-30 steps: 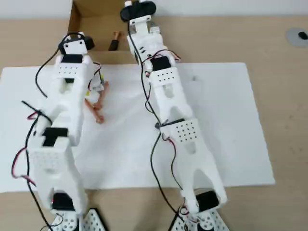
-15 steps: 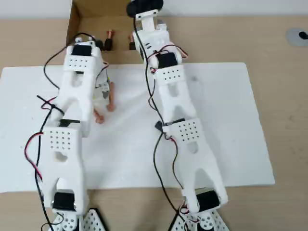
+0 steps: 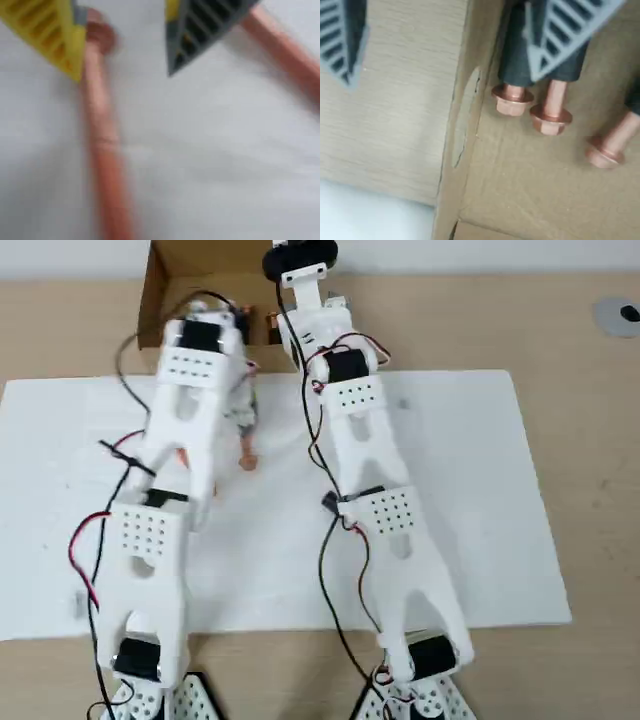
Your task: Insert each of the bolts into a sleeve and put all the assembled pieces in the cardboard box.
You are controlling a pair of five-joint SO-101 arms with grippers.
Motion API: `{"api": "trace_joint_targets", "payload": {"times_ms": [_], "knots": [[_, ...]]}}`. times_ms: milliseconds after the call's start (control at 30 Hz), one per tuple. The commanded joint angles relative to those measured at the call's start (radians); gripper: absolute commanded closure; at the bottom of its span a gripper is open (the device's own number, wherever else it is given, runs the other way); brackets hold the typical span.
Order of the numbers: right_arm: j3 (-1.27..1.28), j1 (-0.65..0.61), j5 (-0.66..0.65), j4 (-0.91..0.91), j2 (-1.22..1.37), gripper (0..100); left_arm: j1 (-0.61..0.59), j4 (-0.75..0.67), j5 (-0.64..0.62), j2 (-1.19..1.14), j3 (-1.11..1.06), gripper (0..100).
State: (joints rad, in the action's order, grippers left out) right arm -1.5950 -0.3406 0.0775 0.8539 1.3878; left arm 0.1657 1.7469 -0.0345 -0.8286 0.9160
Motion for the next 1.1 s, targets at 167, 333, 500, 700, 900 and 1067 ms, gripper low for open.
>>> {"api": "trace_joint_targets", "payload": {"times_ms": [167, 333, 500, 700, 900, 1067], "knots": [[-0.048, 0.018, -0.003, 0.003, -0.035, 73.7, 0.037, 0.006, -0.035, 0.044, -0.012, 88], [-0.048, 0.022, -0.006, 0.003, -0.035, 73.7, -0.028, 0.005, -0.071, 0.027, -0.012, 88], [-0.048, 0.028, -0.003, 0.003, -0.035, 73.7, -0.028, -0.005, -0.071, -0.079, -0.003, 88], [-0.048, 0.028, -0.003, 0.003, -0.035, 73.7, 0.029, -0.043, -0.071, -0.189, 0.000, 88], [-0.048, 0.028, -0.003, 0.005, -0.035, 73.7, 0.002, 0.005, -0.072, -0.136, 0.163, 88], [-0.039, 0.028, -0.003, 0.005, -0.028, 73.7, 0.018, 0.009, -0.072, 0.018, 0.232, 88]]}}
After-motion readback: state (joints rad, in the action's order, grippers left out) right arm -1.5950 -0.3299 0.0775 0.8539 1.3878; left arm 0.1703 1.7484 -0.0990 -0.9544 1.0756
